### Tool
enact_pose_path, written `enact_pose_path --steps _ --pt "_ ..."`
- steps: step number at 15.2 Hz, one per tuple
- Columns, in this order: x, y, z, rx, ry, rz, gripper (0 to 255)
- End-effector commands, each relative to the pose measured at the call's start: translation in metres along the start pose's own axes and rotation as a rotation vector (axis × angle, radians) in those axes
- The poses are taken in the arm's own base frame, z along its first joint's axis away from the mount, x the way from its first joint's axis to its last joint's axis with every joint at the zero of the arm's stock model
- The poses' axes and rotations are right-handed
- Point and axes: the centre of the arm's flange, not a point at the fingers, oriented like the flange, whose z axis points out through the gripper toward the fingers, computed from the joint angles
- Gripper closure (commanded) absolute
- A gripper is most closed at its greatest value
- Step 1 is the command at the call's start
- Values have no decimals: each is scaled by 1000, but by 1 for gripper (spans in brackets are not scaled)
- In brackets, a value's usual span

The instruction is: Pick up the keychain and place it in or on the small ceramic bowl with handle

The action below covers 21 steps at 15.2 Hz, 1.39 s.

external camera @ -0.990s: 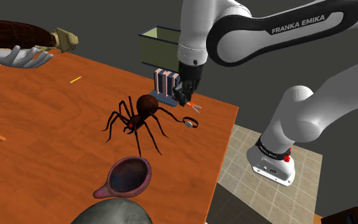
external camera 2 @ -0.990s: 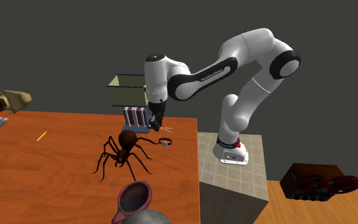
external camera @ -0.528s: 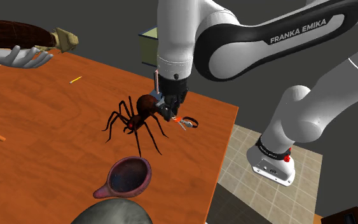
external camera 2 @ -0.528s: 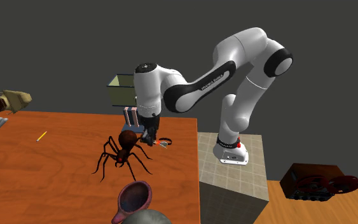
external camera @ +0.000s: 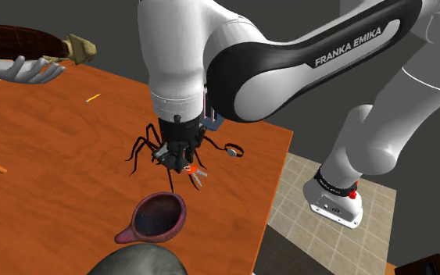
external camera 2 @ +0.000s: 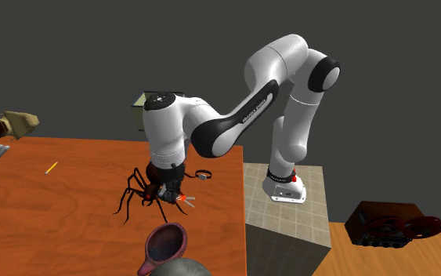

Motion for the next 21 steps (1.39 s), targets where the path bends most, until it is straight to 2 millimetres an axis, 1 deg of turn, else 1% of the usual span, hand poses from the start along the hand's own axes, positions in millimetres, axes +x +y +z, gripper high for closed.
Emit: enact_pose_path --steps 1,7,8,21 --pt "1 -27 -1 1 0 3 255" --pt "-1 -106 -2 1 0 3 255" --pt "-1 -108 -2 1 0 3 255" --pt "-5 -108 67 1 0 3 255"
